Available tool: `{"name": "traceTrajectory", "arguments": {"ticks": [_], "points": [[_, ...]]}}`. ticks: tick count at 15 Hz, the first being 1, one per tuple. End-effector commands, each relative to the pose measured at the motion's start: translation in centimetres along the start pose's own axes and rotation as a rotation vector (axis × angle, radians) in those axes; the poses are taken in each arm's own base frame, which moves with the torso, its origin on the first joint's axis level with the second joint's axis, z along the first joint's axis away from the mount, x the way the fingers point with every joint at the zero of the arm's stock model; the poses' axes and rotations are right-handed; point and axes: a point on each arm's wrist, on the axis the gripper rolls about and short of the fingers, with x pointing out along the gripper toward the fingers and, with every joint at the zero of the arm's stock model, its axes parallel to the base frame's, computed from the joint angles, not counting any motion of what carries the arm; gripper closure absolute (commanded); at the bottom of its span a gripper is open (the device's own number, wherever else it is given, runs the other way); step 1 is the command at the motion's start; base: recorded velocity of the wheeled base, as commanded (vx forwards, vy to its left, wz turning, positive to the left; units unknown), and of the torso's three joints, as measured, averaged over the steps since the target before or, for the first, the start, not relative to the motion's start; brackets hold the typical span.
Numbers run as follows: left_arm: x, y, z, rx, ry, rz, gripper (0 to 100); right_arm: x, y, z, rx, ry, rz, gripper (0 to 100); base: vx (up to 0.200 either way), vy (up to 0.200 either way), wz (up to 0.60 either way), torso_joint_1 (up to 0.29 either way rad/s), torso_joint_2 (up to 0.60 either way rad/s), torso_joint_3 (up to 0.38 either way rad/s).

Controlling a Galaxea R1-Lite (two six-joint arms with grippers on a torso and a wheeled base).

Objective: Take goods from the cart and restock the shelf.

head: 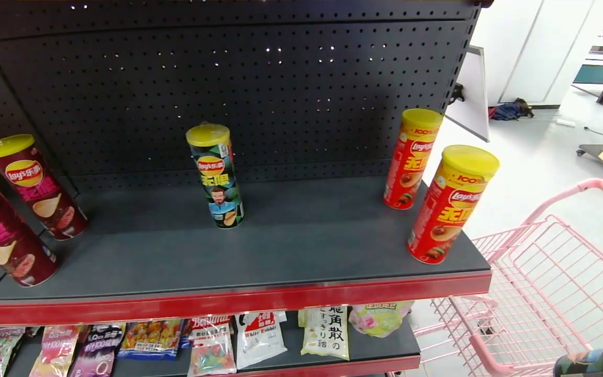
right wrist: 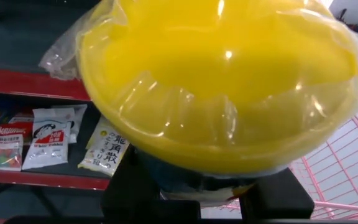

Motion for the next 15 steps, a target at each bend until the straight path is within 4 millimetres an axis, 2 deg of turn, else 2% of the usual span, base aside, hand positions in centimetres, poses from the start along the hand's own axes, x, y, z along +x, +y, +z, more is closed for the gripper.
{"name": "traceTrajectory", "arguments": {"ticks": [1,9,13,15], "points": [[0.0,0.0,0.0,0.0,0.001,0.001,0,-0.2,0.0,-0.2,-0.001,-0.014,-0.002,100,0.0,0.2,0.0,0.002,0.01,0.012],[0.0,0.0,0.0,0.0,0.001,0.001,0,-0.2,0.1,-0.3,-0.002,-0.012,0.008,100,0.0,0.2,0.0,0.001,0.0,0.004],[0.0,0.0,0.0,0.002,0.001,0.001,0,-0.4,0.2,-1.2,-0.002,-0.014,0.007,100,0.0,0.0,0.0,0.0,0.0,0.0],[0.0,0.0,0.0,0.002,0.001,0.001,0,-0.4,0.2,-1.4,-0.002,-0.017,0.007,100,0.2,0.0,0.0,0.01,0.0,0.002]]}}
